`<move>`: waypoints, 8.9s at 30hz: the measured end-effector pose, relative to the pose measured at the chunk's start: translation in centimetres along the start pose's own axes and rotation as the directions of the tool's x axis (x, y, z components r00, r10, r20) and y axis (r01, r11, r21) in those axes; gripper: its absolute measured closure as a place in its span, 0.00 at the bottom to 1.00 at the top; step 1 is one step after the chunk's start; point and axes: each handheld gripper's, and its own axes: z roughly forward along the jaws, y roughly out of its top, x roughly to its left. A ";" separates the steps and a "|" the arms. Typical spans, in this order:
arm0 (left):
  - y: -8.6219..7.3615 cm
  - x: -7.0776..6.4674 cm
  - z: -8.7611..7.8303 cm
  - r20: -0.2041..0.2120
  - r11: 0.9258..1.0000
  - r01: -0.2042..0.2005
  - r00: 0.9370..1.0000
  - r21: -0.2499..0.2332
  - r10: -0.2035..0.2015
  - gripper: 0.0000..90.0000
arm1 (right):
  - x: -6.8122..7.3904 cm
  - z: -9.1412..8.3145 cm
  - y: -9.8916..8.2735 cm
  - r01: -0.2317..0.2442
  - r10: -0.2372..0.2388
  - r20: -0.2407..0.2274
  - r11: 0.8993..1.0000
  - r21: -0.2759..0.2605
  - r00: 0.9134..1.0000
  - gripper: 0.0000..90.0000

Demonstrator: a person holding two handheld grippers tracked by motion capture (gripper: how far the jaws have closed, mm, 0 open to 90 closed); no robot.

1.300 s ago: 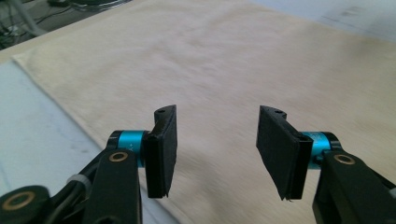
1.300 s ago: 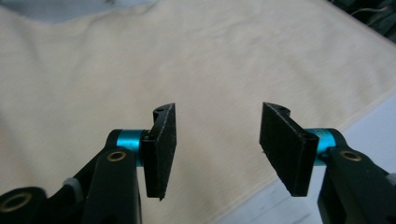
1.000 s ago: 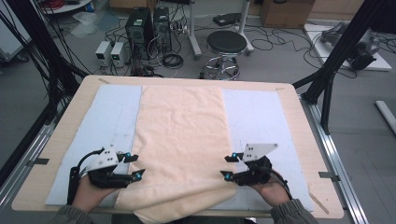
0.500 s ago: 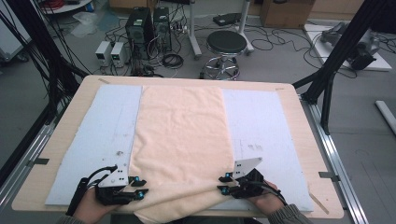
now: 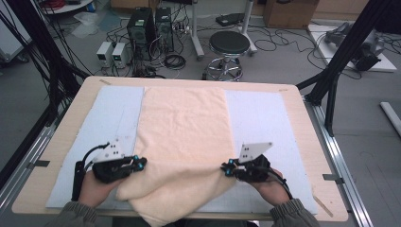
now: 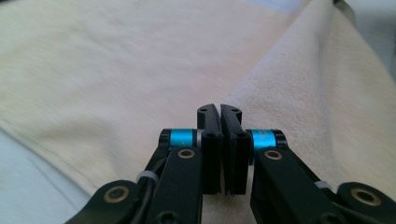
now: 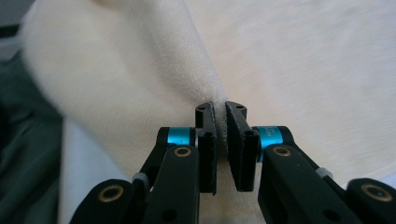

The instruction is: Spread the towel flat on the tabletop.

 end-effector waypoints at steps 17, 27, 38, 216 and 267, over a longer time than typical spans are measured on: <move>1.0 4.7 2.4 -0.161 0.998 0.068 0.985 -0.015 -0.070 0.69 | -6.5 2.1 0.9 -0.119 0.117 0.137 0.993 0.002 0.984 0.73; -2.7 -0.3 -0.3 -0.013 0.999 -0.036 0.999 0.004 0.036 0.61 | 0.2 1.3 -0.1 0.018 -0.018 0.018 1.000 0.010 1.000 0.68; -4.9 -1.5 1.9 0.080 0.985 -0.076 0.995 0.153 0.064 0.68 | 0.5 5.8 -1.0 0.042 -0.041 -0.015 0.994 0.098 0.999 0.73; -3.6 -6.7 -3.5 0.172 0.986 -0.142 0.977 0.089 0.125 0.96 | 5.4 -0.1 -1.8 0.070 -0.067 -0.160 0.997 0.018 0.985 0.97; -6.3 -4.3 -2.0 0.138 0.976 -0.109 0.987 0.191 0.083 0.96 | 3.5 -0.9 -5.6 0.030 -0.016 -0.124 0.993 0.116 0.992 0.98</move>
